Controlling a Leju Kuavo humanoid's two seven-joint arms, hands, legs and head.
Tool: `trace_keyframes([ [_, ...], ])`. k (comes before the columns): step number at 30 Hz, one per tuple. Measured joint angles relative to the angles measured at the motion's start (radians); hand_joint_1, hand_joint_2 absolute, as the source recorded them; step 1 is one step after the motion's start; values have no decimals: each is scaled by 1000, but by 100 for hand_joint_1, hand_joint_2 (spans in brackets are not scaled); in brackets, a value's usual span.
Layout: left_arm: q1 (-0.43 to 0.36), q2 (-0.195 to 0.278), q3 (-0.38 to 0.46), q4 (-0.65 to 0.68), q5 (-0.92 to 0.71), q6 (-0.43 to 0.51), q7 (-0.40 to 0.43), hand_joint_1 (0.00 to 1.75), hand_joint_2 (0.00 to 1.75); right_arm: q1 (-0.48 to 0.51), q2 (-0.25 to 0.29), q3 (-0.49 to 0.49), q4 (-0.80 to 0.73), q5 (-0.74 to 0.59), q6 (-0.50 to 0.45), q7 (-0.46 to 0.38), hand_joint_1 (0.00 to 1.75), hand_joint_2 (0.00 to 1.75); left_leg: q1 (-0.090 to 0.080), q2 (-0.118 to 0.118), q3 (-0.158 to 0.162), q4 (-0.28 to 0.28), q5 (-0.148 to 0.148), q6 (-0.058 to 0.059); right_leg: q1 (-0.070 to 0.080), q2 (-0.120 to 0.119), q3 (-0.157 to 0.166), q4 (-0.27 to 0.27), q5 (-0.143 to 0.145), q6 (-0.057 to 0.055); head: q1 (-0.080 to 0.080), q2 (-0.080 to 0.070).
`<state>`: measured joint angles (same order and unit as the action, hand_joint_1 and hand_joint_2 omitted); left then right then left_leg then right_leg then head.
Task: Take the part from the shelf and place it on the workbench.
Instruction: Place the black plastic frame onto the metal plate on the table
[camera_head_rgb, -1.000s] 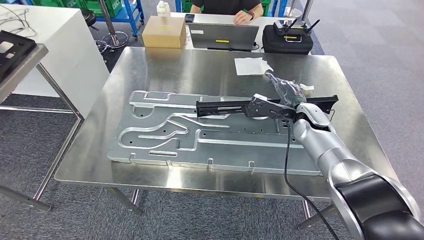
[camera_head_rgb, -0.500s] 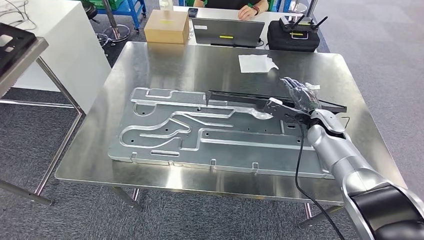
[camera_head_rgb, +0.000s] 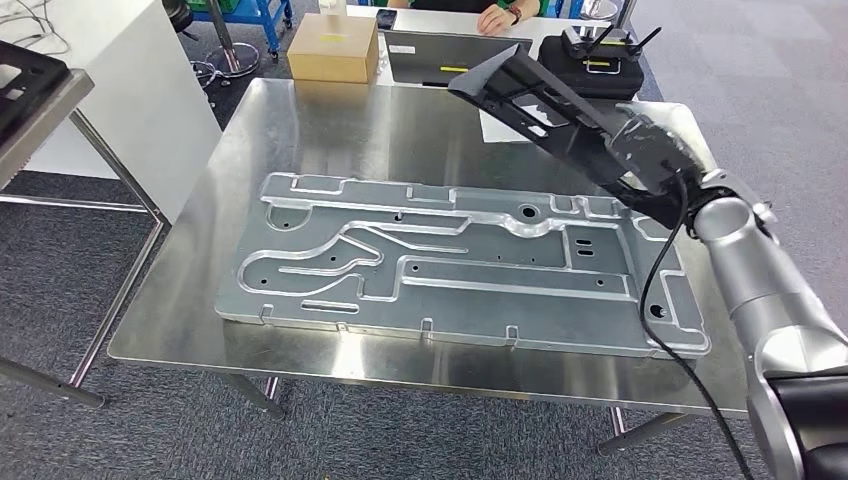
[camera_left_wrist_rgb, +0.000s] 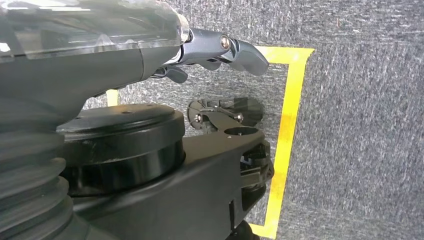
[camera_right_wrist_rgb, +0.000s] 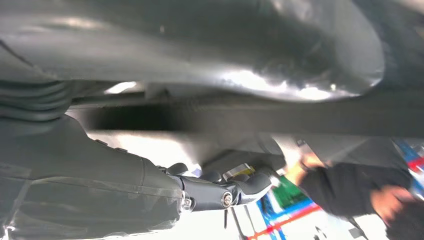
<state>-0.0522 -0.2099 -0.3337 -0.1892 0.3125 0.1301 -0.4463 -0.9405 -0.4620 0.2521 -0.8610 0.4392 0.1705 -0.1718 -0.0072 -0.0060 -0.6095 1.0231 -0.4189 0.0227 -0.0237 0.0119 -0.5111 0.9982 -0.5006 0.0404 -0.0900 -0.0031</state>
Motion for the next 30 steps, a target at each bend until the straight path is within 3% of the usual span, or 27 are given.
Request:
trace_keyframes([
  [10,-12,-9,-9,0,-10,-9,0,0,175,-100,-69,-16,-34,-101,67,39,0,0,0,-1,0,0,0,0,0,-1,0,0,0,0,0,0],
  [19,-12,-11,-22,0,-18,-13,-4,0,175,-67,-168,-14,-71,-199,72,45,0,0,0,-2,0,0,0,0,0,-2,1,-1,0,0,0,0],
  [26,-11,-9,-22,0,-13,-13,-18,0,175,-24,-201,-10,-92,-238,66,45,0,0,0,-1,0,0,0,0,0,-2,0,-1,0,0,0,0],
  [30,-10,-8,-19,0,22,-32,-39,0,0,18,-213,-8,-128,-274,46,43,0,0,0,-2,0,0,0,0,0,-2,1,-1,0,1,0,0],
])
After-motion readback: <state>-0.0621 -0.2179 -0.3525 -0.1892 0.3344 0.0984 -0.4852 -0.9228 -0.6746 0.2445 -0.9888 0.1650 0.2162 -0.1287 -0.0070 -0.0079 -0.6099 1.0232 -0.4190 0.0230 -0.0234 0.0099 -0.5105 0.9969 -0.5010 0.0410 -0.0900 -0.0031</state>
